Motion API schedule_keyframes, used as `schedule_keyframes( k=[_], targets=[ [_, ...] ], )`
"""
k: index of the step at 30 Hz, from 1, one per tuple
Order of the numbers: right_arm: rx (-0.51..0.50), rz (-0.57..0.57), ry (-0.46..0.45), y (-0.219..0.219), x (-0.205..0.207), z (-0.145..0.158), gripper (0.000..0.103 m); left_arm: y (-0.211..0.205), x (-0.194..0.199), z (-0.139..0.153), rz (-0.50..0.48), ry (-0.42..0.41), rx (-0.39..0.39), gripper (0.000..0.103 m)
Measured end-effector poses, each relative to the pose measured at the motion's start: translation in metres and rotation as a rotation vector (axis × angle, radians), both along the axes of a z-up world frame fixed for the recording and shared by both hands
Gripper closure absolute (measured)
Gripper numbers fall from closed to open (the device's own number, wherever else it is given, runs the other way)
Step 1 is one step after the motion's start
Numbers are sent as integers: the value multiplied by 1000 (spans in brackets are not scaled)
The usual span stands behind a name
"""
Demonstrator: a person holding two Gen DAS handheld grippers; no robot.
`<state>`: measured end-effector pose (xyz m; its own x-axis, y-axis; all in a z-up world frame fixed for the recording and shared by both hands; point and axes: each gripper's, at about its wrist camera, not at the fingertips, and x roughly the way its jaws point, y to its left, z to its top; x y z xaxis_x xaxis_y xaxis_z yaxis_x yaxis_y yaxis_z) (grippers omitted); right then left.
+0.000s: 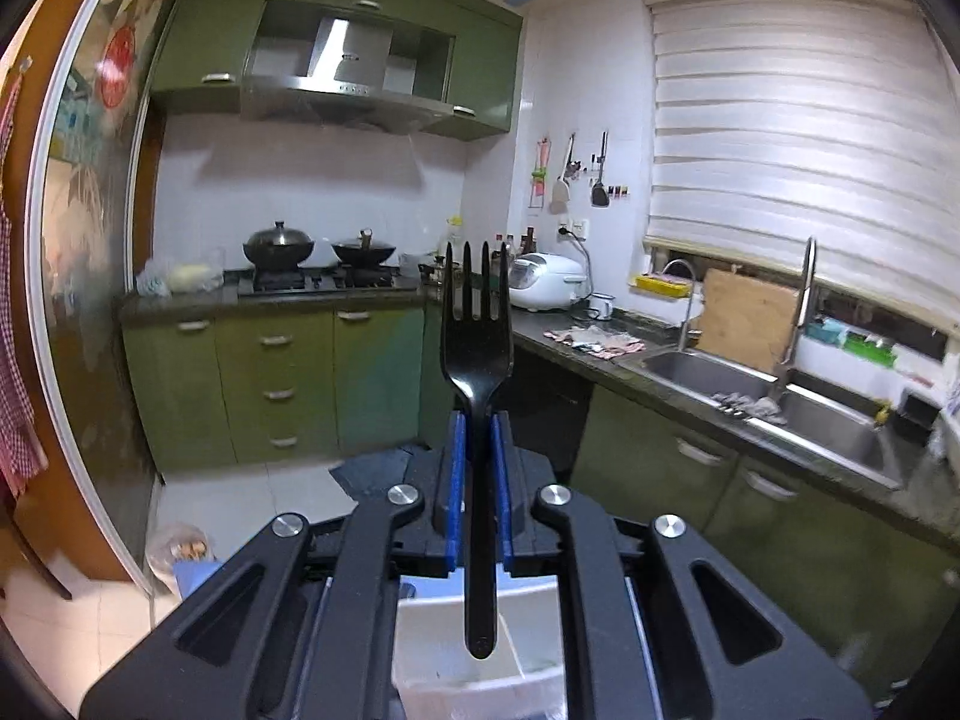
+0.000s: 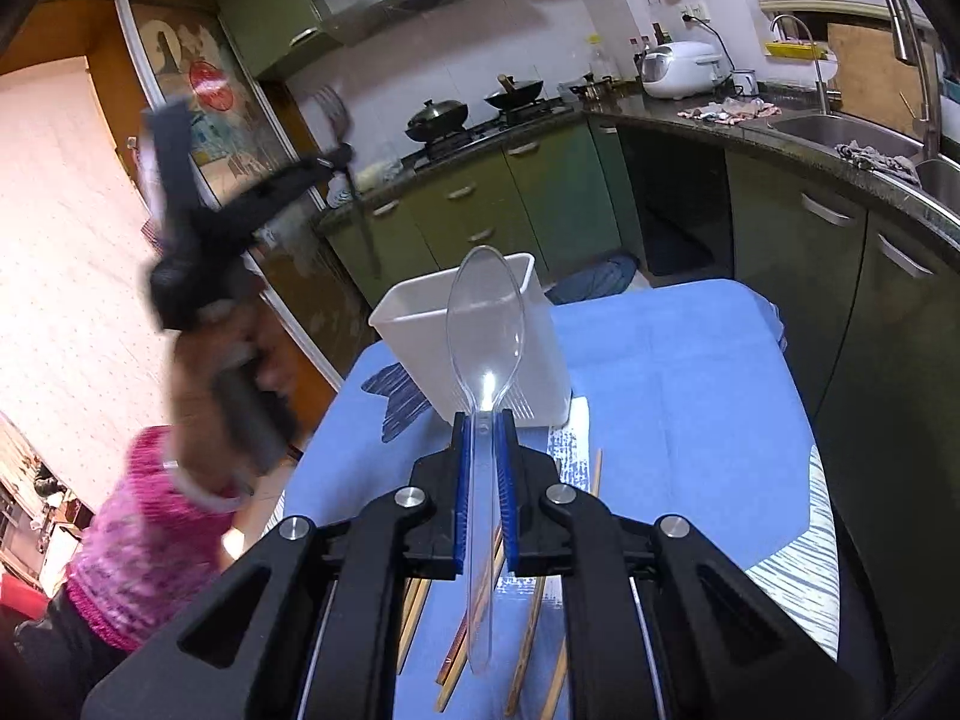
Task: Organize utensils
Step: 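Lower the fork into the white holder and open the left tool while the right tool carries the spoon over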
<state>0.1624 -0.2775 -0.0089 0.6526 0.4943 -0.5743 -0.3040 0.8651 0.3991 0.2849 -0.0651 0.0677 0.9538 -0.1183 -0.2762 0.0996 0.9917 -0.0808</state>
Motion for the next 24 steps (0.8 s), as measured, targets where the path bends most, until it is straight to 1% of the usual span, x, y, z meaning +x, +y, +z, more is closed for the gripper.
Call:
schedule_keyframes(
  k=[2, 4, 8, 12, 15, 19, 21, 23, 24],
  targets=[
    [10, -1, -10, -1, 2, 4, 94, -6, 12, -17, 14, 3, 22, 94],
    [16, -3, -21, -7, 1, 8, 94, -8, 19, -32, 26, 7, 28, 94],
    [8, -9, -41, -12, 0, 14, 94, -9, 27, -47, 35, 31, 27, 94],
    [-1, -28, -61, -12, 7, 21, 94, -6, 22, -59, 35, 63, 27, 93],
    [4, -41, -79, -11, 16, 29, 94, -1, 12, -66, 22, 75, 28, 84],
    [30, -62, -124, -8, 27, 44, 94, 7, -1, -68, 2, 94, 32, 76],
    [39, -78, -155, -6, 34, 55, 94, 12, -9, -66, 2, 100, 26, 74],
    [47, -107, -210, 0, 44, 69, 94, 20, -22, -64, 9, 111, -2, 72],
    [54, -122, -238, 4, 52, 76, 94, 26, -31, -63, 21, 118, -25, 69]
  ],
)
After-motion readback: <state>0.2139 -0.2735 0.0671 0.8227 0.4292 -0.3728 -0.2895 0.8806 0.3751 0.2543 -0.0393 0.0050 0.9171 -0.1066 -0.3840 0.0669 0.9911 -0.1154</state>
